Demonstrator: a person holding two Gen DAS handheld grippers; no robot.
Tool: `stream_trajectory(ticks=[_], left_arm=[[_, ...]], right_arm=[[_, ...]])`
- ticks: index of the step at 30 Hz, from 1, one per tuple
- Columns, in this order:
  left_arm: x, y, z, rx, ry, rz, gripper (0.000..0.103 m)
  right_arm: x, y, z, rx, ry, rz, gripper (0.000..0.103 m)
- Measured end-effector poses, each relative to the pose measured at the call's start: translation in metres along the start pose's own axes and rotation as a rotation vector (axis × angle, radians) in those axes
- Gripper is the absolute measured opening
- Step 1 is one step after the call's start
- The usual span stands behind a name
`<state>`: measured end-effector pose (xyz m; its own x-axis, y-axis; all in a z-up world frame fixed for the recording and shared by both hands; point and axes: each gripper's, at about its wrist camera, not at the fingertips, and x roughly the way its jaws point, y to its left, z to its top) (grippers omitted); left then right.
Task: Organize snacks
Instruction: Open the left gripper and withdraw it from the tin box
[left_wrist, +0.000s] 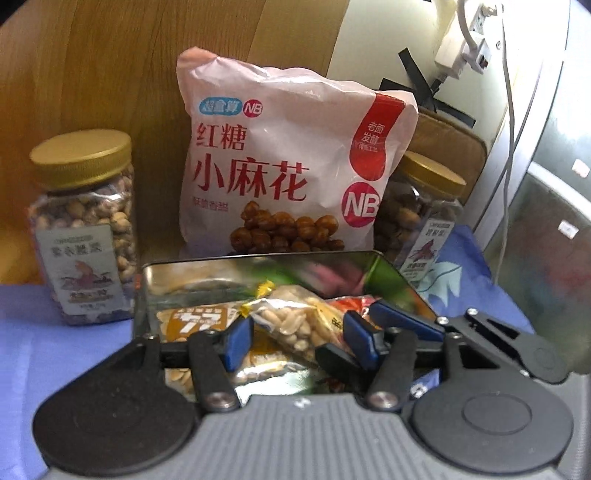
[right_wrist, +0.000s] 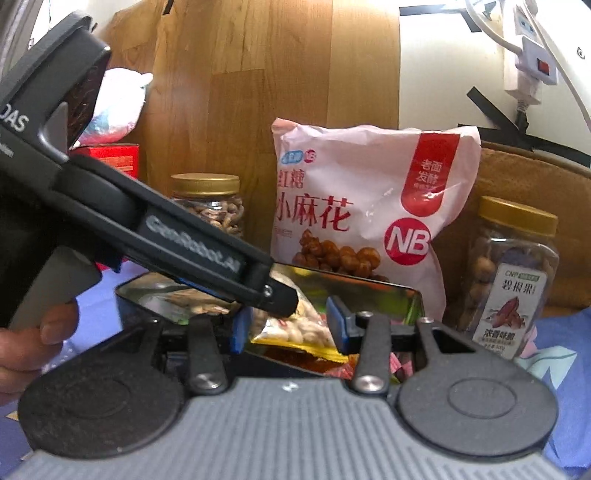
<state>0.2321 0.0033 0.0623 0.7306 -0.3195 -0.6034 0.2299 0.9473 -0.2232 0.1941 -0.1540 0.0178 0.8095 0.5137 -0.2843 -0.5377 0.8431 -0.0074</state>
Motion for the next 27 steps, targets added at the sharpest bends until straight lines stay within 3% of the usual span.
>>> stream_trajectory(ticks=[10,12,27], left_arm=[[-0.046,-0.019,-0.011,0.046,-0.026,0.072,0.059],[-0.053,-0.022,-0.016,0.045,-0.024,0.083,0.06],[-0.099,-0.033,-0.074,0.047,0.017,0.146,0.063]], right_arm=[[-0.038,0.017,0.004,0.027,-0.015,0.018,0.048],[-0.05,0.018,0.001,0.051,-0.016,0.013,0.054],[-0.128,0.015,-0.022,0.379,-0.008,0.021,0.055]])
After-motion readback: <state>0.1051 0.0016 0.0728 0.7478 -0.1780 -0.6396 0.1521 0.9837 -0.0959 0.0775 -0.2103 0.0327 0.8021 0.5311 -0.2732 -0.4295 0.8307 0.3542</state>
